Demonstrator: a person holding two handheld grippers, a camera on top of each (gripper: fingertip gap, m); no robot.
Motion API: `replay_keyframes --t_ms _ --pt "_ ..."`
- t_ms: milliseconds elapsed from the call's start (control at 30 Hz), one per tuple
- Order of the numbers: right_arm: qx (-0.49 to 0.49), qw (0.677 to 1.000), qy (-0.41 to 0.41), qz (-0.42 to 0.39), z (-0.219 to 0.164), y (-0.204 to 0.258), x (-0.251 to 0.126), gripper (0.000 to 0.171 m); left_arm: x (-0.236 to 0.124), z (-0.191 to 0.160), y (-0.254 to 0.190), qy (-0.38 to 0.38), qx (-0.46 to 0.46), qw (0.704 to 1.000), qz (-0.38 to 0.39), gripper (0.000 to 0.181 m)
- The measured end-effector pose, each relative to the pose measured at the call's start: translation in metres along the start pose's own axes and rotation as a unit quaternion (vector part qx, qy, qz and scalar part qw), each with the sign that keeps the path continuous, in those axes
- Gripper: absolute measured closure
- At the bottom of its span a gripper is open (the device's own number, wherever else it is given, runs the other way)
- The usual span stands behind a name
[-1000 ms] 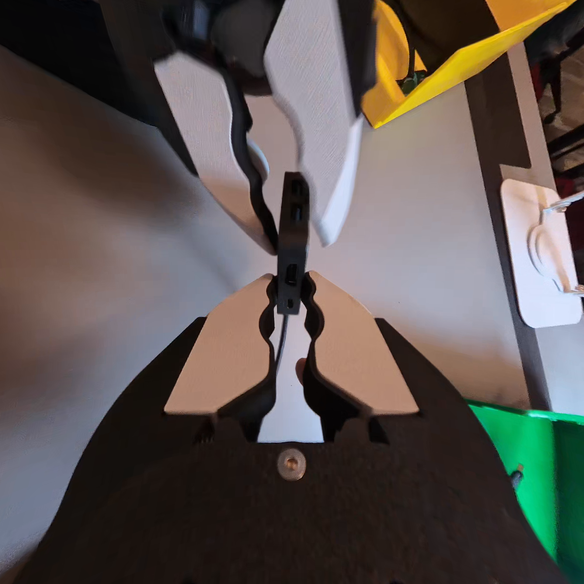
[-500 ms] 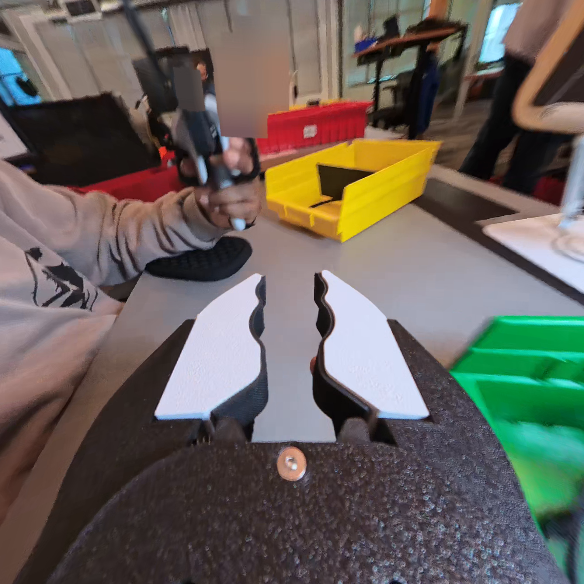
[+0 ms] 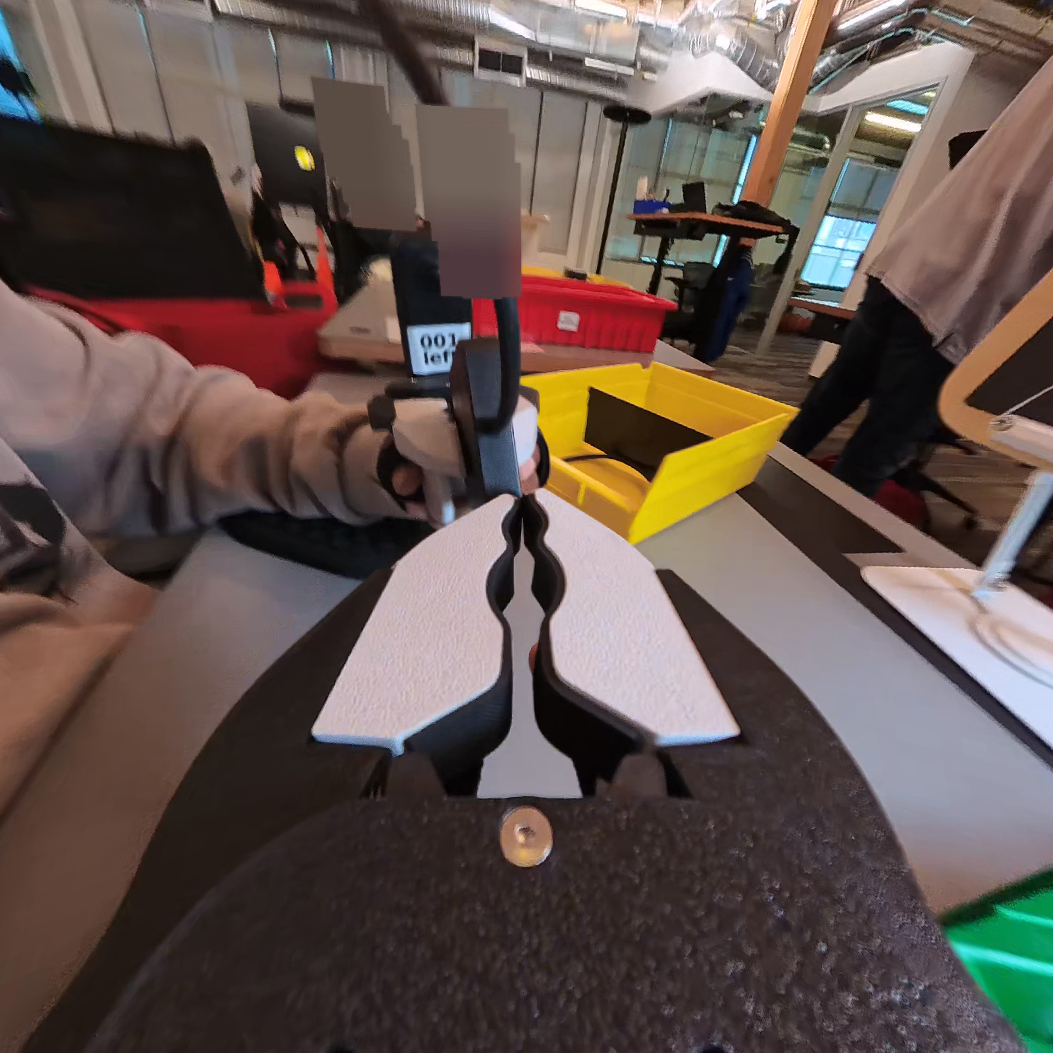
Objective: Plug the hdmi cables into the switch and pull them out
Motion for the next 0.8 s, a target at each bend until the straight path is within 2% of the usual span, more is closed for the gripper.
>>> replay_keyframes --t_ms 100,200,267,333,433,533,633,800 --pt "-0.056 0.998 0.023 -0.021 -0.008 0.003 -0.002 0.144 0.0 0.01 0.001 -0.064 -0.054 0.996 -0.013 0.167" --pt "-0.013 1.0 -0.011 0.001 -0.006 0.007 0.004 0.127 -0.003 0.015 0.0 -0.077 -0.053 0.996 -0.015 0.167" --pt "-0.006 0.999 -0.034 0.017 0.001 0.013 0.011 0.132 0.0 0.01 -0.002 -0.06 -0.045 0.997 -0.019 0.167" --pt "-0.017 0.999 -0.045 0.018 0.008 0.016 0.013 0.156 0.004 0.004 -0.006 -0.037 -0.041 0.998 -0.032 0.167" --pt "-0.048 0.999 0.006 0.022 0.007 0.014 0.008 0.157 0.007 -0.003 -0.005 0.006 -0.019 1.0 -0.02 0.165" --pt "-0.144 0.988 0.044 -0.02 0.008 0.013 -0.002 0.157 0.006 -0.01 0.002 0.063 0.046 0.996 0.032 0.161" --pt "-0.259 0.958 0.108 -0.061 0.003 0.015 -0.009 0.157 0.003 -0.018 0.008 0.127 0.151 0.977 0.084 0.156" --pt "-0.375 0.906 0.187 -0.062 -0.011 0.03 -0.002 0.157 0.011 -0.032 0.0 0.216 0.329 0.912 0.115 0.161"
Point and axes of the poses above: each gripper's, where its closed fingertips meet, x out along the fingers, z out of its top, y = z × x across the jaws, the point moved 6 cm from there along -x, back along the fingers, and after that the axes turned 1 degree about -x, right-handed, at the moved point
